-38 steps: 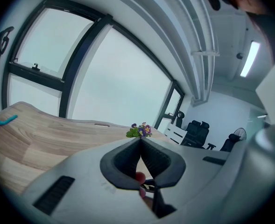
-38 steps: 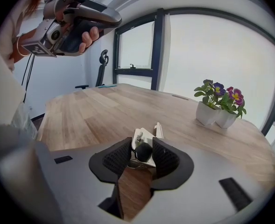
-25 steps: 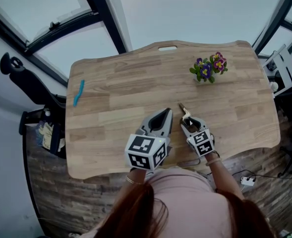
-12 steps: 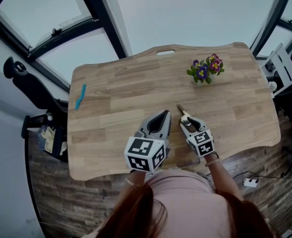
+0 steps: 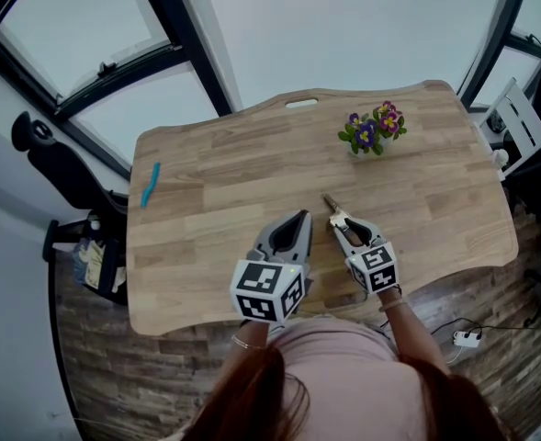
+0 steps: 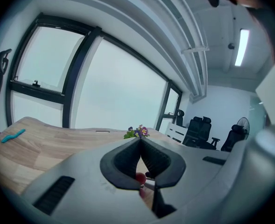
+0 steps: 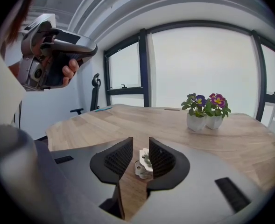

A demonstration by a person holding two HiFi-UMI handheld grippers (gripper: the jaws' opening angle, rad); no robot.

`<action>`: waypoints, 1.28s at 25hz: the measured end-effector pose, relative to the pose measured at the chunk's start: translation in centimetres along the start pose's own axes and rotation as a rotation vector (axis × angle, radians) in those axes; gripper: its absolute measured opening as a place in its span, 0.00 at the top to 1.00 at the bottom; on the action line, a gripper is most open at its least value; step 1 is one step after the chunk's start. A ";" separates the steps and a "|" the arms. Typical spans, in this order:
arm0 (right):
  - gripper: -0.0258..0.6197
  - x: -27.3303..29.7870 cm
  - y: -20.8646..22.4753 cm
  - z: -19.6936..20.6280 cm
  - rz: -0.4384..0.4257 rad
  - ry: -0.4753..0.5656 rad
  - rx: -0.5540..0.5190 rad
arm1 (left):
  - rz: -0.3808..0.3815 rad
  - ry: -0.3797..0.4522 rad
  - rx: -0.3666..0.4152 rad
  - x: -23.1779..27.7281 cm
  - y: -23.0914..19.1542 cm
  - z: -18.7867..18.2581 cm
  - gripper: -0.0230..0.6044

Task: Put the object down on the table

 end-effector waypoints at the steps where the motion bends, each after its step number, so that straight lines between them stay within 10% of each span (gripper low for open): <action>1: 0.81 -0.3 0.0 -0.1 0.005 0.007 0.003 | 0.001 0.001 0.006 -0.1 0.2 0.1 0.96; 32: 0.96 -12.4 -0.8 -3.0 0.112 0.182 0.015 | 0.008 0.046 0.119 -5.8 7.0 2.9 0.96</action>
Point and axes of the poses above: the fingertips, and each gripper's own axes: x forward along the fingers, y to its right, z out of its underside, the point moved 10 cm from there along -x, backward along the fingers, and after that the axes turned 13 degrees about -x, right-handed, at the moved point
